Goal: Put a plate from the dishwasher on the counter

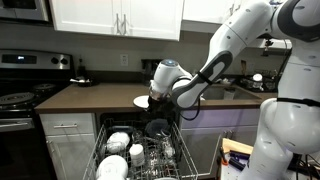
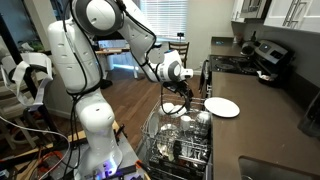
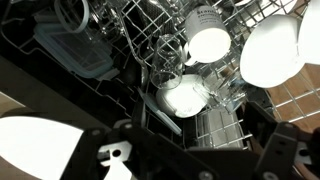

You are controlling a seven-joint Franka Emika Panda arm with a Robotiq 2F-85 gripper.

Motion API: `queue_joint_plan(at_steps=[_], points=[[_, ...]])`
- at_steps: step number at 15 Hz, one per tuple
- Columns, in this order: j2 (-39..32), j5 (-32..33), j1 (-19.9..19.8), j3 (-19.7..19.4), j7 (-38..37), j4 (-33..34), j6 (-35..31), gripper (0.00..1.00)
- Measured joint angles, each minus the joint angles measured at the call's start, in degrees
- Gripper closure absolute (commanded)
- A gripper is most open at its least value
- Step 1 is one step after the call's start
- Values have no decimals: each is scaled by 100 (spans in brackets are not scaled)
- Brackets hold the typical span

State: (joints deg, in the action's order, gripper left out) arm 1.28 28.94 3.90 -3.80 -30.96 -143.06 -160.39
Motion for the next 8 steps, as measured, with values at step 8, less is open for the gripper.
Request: queue_joint_plan(at_steps=[8], points=[[-47,-283,-46,-112,851,154,0,0]])
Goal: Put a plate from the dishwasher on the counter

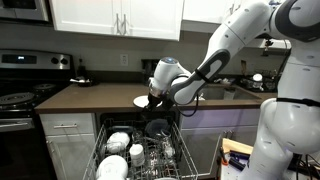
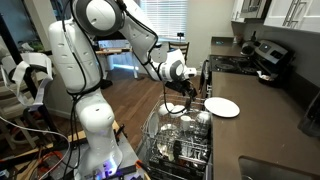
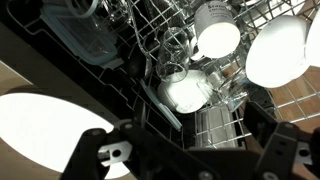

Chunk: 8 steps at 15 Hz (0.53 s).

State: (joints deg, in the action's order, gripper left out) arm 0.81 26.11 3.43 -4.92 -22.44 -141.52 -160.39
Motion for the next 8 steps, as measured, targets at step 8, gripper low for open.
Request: queue_joint_plan(at_steps=[8], points=[[-220,-995,-60,83,977,194,-11,0]])
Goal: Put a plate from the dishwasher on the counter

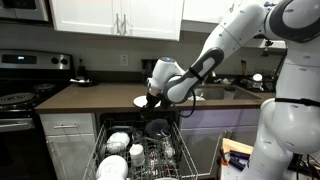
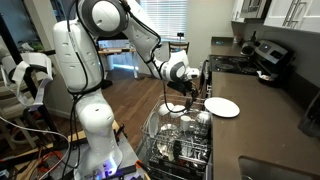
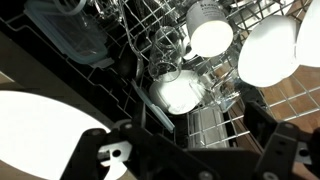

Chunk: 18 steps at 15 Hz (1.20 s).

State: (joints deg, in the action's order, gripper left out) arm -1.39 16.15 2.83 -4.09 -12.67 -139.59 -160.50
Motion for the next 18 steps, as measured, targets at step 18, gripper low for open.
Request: queue_joint_plan(at_steps=[18], points=[[-672,-747,-359,-18,979,619,-14,0]])
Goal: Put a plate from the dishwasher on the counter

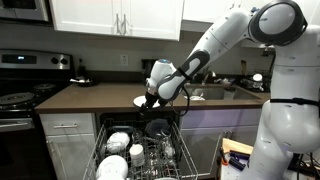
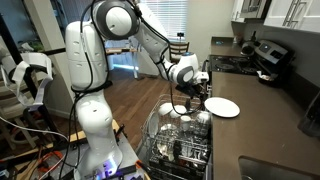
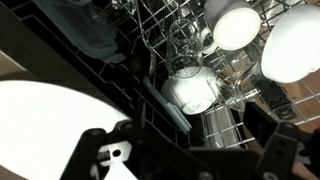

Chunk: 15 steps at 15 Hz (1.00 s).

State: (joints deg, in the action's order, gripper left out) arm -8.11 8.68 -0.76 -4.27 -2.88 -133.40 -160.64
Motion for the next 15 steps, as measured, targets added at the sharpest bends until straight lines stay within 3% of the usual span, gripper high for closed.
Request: queue_joint_plan(at_steps=[15], points=[[-278,-143,-74,-109,239,233,0,0]])
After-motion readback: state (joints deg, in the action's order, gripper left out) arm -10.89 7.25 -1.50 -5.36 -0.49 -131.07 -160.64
